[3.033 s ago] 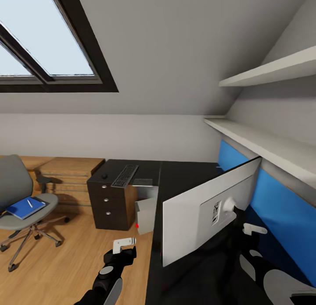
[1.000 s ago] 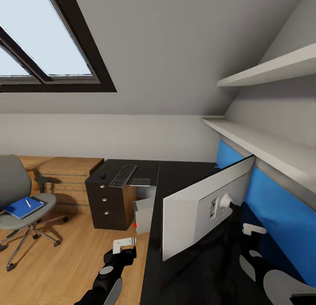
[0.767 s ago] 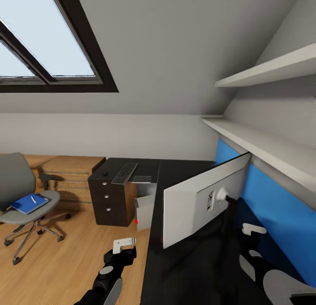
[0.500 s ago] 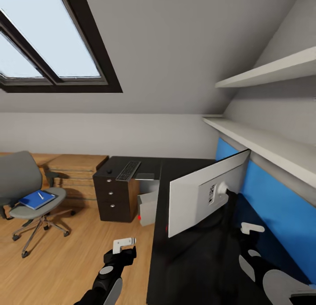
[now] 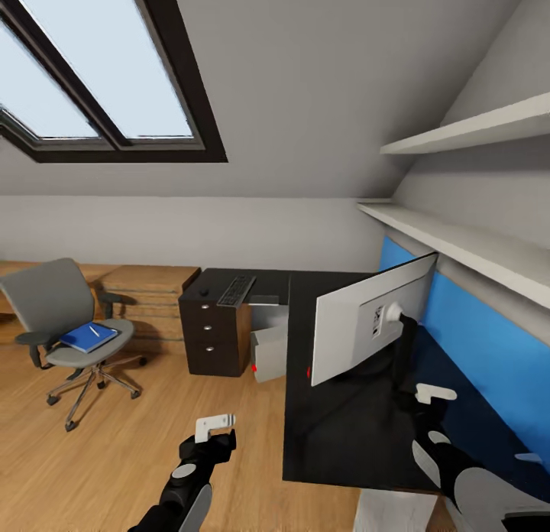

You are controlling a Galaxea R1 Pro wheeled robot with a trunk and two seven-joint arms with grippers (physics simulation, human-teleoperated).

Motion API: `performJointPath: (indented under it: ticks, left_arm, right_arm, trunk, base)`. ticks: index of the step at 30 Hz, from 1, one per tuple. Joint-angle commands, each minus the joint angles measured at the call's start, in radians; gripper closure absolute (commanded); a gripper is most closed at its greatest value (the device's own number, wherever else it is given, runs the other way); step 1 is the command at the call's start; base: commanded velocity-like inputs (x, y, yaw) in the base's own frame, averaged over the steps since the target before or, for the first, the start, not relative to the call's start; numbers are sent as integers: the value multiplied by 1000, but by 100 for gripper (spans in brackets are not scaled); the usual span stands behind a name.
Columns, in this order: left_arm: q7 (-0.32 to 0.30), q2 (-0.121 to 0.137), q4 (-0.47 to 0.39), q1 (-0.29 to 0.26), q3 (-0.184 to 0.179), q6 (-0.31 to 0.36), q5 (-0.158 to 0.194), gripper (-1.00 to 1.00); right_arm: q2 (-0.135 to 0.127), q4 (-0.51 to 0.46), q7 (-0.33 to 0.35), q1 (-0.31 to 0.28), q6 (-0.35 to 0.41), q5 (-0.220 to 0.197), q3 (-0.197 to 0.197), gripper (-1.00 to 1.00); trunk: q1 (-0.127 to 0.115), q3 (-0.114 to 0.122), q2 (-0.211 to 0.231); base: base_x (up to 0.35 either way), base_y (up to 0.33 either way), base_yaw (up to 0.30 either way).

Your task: In the bedroom, organize the workspace by keeping the computer under the desk, ensuring the monitor is on the desk, placing the keyboard on the desk next to the monitor, placing the mouse on the desk next to the keyboard, moving the folder from the swivel chair onto the desk next to the mouse, stacking the notebook on top of the folder with the pen on top of the notebook, and positioning the swivel chair next to the desk.

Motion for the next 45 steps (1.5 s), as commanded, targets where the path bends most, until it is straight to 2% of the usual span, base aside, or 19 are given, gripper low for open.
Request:
performJointPath:
  ticks: [1, 6, 11, 12, 15, 19, 20, 25, 29, 31, 40, 45]
  left_arm:
    - [8, 1, 0, -1, 0, 2, 9, -100]
    - [8, 5, 5, -1, 26, 1, 8, -100]
    - [8, 6, 6, -1, 44, 1, 7, -100]
    - [8, 6, 6, -1, 46, 1, 7, -100]
    - [8, 6, 7, -1, 50, 1, 5, -100]
    - [8, 6, 7, -1, 51, 0, 5, -100]
    - [8, 6, 7, -1, 51, 0, 4, -100]
    - [8, 5, 7, -1, 50, -1, 2, -100]
    - [8, 4, 7, -1, 48, 0, 2, -100]
    - [8, 3, 7, -1, 47, 0, 2, -100]
    - [8, 3, 7, -1, 45, 1, 0, -100]
    - [8, 2, 7, -1, 44, 1, 1, -100]
  right_arm:
    - [8, -15, -7, -1, 5, -8, 8, -100]
    - [49, -85, -34, 1, 64, -6, 7, -100]
    - [75, -229, -123, 19, 166, 5, 7, -100]
    - [84, -323, -175, 51, 226, 16, 7, -100]
    - [94, -496, -254, 132, 335, 33, 8, -100]
    - [104, -737, -323, 253, 490, 47, 14, -100]
    - [111, -838, -341, 299, 554, 51, 21, -100]
    - [137, -998, -366, 365, 644, 58, 46, -100]
    - [147, -1037, -374, 383, 659, 64, 90, -100]
    - [151, -1050, -378, 391, 649, 77, 124, -100]
    - [153, -1054, -379, 399, 606, 108, 136, -100]
    - [153, -1053, -379, 409, 537, 122, 138, -100]
  trunk:
    - [0, -1, -1]
    - [0, -1, -1]
    - [0, -1, -1]
    - [0, -1, -1]
    - [0, -1, -1]
    - [0, -1, -1]
    - [0, -1, -1]
    - [0, -1, -1]
    - [0, -1, -1]
    - [0, -1, -1]
    - [0, -1, -1]
    - [0, -1, -1]
  base:
    - [-268, 227, 0]
    - [-251, 244, 0]
    - [-208, 261, 0]
    - [-104, 249, 0]
    - [-67, 186, 0]
    - [-31, 90, 0]
    - [-14, 90, 0]
    - [-7, 171, 0]
    - [-2, 278, 0]
    - [-1, 309, 0]
    - [35, 320, 0]
    - [129, 301, 0]
